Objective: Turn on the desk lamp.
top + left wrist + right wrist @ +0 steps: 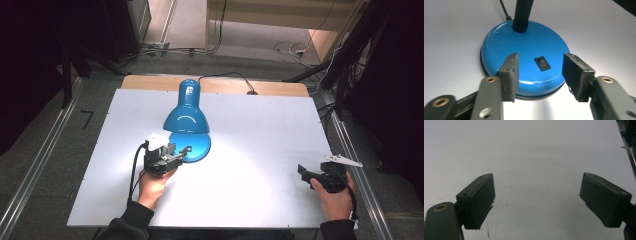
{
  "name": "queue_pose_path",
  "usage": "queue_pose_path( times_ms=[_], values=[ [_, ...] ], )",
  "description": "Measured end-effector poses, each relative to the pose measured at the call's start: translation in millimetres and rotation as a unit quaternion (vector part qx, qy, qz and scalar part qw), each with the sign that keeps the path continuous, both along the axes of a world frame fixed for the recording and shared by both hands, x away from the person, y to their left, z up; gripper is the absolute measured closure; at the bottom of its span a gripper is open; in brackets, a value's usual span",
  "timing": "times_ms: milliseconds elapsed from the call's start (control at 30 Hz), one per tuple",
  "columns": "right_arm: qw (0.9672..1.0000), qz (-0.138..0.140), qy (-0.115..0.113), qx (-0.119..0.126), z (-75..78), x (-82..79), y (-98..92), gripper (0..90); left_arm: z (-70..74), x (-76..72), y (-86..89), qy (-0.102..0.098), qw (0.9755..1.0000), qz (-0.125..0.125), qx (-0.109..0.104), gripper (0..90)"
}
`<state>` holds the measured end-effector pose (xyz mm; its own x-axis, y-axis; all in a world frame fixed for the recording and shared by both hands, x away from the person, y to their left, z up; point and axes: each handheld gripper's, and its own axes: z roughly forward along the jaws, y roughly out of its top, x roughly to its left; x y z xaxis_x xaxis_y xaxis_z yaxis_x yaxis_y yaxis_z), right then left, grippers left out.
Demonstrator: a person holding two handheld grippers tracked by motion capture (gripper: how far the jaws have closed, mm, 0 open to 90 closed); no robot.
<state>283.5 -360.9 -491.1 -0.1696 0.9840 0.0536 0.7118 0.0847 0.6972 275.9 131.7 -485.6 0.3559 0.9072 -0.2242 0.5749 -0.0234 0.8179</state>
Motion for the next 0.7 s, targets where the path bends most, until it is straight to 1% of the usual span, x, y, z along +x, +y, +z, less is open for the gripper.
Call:
queue_pose_path(
  times_ms=[67, 167, 267, 400, 533, 700],
  values=[
    [1.0000, -0.001, -0.001, 0.002, 0.4, -0.4, -0.1, 11.7, 0.6, -1.4, 1.9, 0.000, 1.0000, 0.003, 0.004, 42.7],
    [1.0000, 0.000, -0.002, 0.001, 0.5, -0.6, -0.6, 11.7, 2.2, -3.1, 4.2, -0.002, 1.0000, 0.003, 0.002, 41.4],
    [1.0000, -0.001, -0.002, 0.002, 0.5, -0.7, -1.3, 11.7, 3.6, -4.7, 6.3, -0.003, 1.0000, 0.004, 0.001, 38.3],
    [1.0000, -0.002, -0.001, 0.004, 0.9, -1.1, -1.6, 11.7, 3.0, -7.4, 12.0, -0.001, 0.9999, 0.010, 0.002, 37.1],
    [1.0000, -0.003, -0.002, 0.005, 1.1, -1.4, -2.4, 11.7, 3.9, -10.5, 19.2, -0.001, 0.9999, 0.017, 0.000, 37.1],
    [1.0000, -0.001, -0.002, 0.004, 1.2, -1.5, -1.8, 11.7, 3.8, -13.6, 24.6, -0.003, 0.9998, 0.021, 0.003, 37.0]
  ],
)
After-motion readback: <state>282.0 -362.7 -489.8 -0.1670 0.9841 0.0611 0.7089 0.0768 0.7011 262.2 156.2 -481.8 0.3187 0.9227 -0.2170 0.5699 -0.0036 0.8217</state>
